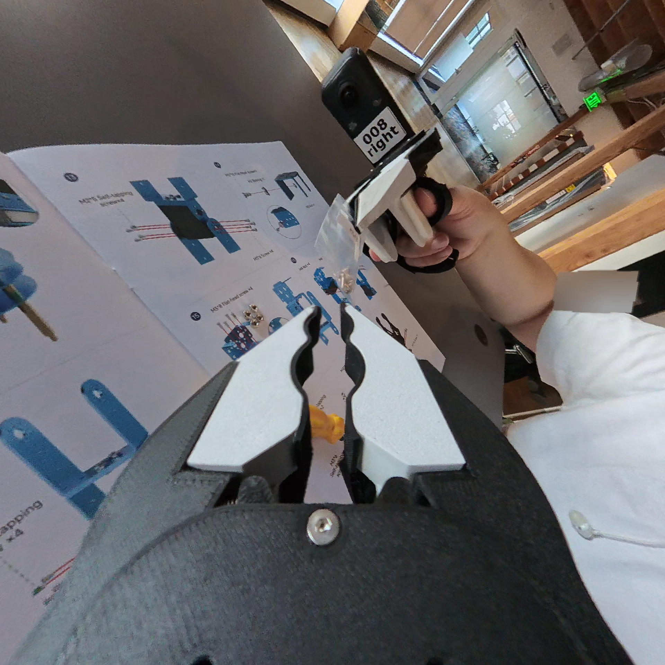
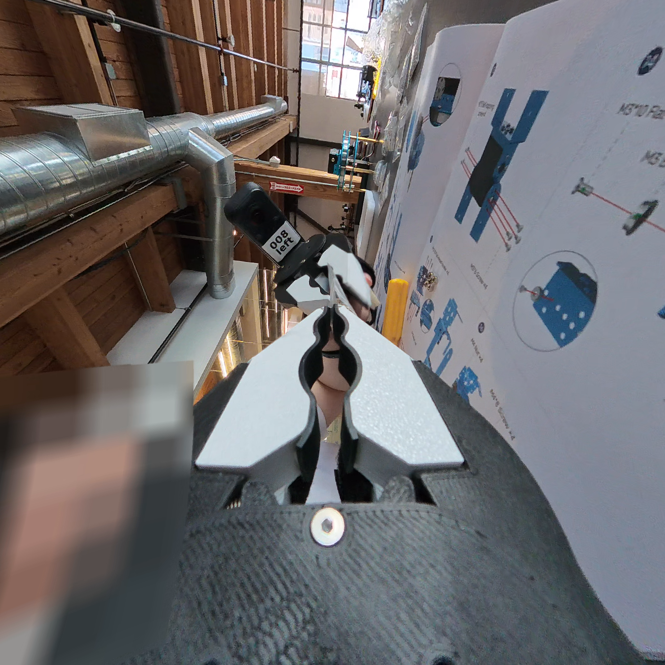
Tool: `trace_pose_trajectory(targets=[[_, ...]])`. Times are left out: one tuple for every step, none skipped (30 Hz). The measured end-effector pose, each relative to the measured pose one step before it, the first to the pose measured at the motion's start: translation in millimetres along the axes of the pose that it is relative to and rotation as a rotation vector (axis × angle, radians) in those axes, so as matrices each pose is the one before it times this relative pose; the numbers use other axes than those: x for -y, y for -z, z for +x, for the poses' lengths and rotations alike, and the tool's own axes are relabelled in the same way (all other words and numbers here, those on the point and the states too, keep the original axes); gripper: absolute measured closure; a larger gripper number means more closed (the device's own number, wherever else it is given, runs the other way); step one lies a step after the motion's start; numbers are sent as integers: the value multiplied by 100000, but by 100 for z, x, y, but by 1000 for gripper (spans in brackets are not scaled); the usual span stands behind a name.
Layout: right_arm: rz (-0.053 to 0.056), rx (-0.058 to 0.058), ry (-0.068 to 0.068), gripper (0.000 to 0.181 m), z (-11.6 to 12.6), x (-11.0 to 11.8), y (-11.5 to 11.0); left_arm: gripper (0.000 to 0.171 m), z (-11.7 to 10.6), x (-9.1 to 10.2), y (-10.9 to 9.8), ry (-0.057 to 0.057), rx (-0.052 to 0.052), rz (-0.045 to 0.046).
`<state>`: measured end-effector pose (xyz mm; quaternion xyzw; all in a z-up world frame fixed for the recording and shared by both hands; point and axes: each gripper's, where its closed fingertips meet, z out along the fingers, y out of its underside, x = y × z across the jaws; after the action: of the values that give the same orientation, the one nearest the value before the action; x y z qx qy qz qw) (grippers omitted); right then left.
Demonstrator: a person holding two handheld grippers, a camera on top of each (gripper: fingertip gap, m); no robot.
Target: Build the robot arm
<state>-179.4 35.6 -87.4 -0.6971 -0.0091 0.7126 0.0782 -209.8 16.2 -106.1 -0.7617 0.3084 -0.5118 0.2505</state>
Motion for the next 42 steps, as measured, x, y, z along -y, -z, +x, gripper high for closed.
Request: trace_pose_trajectory(targets=[[-544,19,428,181,20,9,-30,171,247,-14,-43,-386,-1426,-107],[-203,-197,674,181,56,54,-4,171,78,15,-2,-540,-7,167],[-77,-457,556,181,114,69,9,171,31,-44,48,-720,499,-139],[-162,-349,392,181,94,37,26,171,16,-44,88,-571,714,-201],[133,-112,264,181,72,78,36,164,-55,12,137,-159,1043,248],[123,233,-56,181,22,74,47,153,-55,39,137,53,796,378],[-106,248,-181,181,30,37,33,148,110,40,125,-78,-535,366],[-93,102,80,181,58,29,13,150,151,70,73,168,-985,610],[153,161,-42,181,49,53,7,153,-29,92,19,608,-219,662],[320,390,-251,181,14,86,15,157,-138,94,-28,512,306,619],[-45,411,-356,181,-6,31,-19,161,-213,78,-56,434,523,420],[-456,278,-108,181,1,-24,-21,161,-154,104,-69,495,147,491],[-304,-89,226,181,43,-18,-21,161,-37,63,-74,556,-609,259],[104,-160,258,181,45,44,-10,160,-5,-44,-89,671,-560,-560],[124,137,132,181,-5,58,8,159,-41,-38,-71,293,-26,-420],[1,341,-28,181,-24,37,-3,160,-67,-5,-68,-371,509,-95],[398,288,38,181,-16,76,11,161,-58,-60,-82,-790,761,-584],[416,-16,220,181,20,82,9,163,-58,-22,-97,-848,967,-460],[-393,-43,191,181,55,-34,-24,163,-37,92,-88,-677,667,241],[-753,81,-97,181,58,-95,-46,165,41,82,-96,-354,2,59],[-378,247,-317,181,46,-64,-50,171,31,-8,-90,-272,-191,-438],[-166,144,-216,181,77,-34,-44,171,-71,-34,-79,-246,389,-558],[-444,-120,-112,181,112,-60,-16,171,-33,-160,-44,-459,311,-1148],[-855,-495,-7,181,183,-110,3,171,28,-246,-11,-587,148,-1721],[-1663,-1089,406,181,237,-228,-30,171,19,-241,47,-564,565,-1702],[-2010,-1692,1031,181,283,-272,-24,171,-6,-149,113,-592,955,-1168],[-1157,-2520,1751,181,353,-162,-21,171,5,-77,165,-518,930,-838],[-2204,-3206,2303,181,405,-279,-67,171,72,-96,157,-33,422,-1403],[-2917,-3652,2592,179,420,-344,-80,171,126,-117,160,477,77,-2037],[-2011,-3412,2995,176,341,-209,-49,171,69,-82,181,394,437,-1995],[-1874,-2709,2659,177,235,-164,-1,171,-69,-80,229,112,1378,-2193],[-1403,-2239,2273,174,162,-88,31,171,-145,-110,230,-202,1749,-2591],[-772,-1421,2173,170,66,-5,77,171,-198,-147,212,-69,1766,-2791],[-712,-1423,1606,169,123,-5,130,171,-214,-204,164,446,1460,-3156],[-907,-1906,1374,169,228,-49,166,171,-163,-241,121,727,781,-3339],[-896,-1856,2153,170,210,-51,163,171,-85,-215,77,771,203,-3120],[-768,-742,2889,169,7,-52,135,171,-75,-189,34,799,101,-2914],[-865,-326,3179,168,-81,-64,93,171,-87,-244,-5,1267,160,-3405],[-1049,-1629,2847,167,117,-104,87,171,-38,-152,-10,1245,110,-3109],[-724,-1919,3749,165,141,-38,61,171,39,-125,3,1192,-91,-3128],[-921,-2864,4653,165,262,-77,28,171,63,-65,4,1030,-19,-2946],[-1804,-3809,3896,167,394,-193,17,171,35,11,29,1031,223,-2719]])
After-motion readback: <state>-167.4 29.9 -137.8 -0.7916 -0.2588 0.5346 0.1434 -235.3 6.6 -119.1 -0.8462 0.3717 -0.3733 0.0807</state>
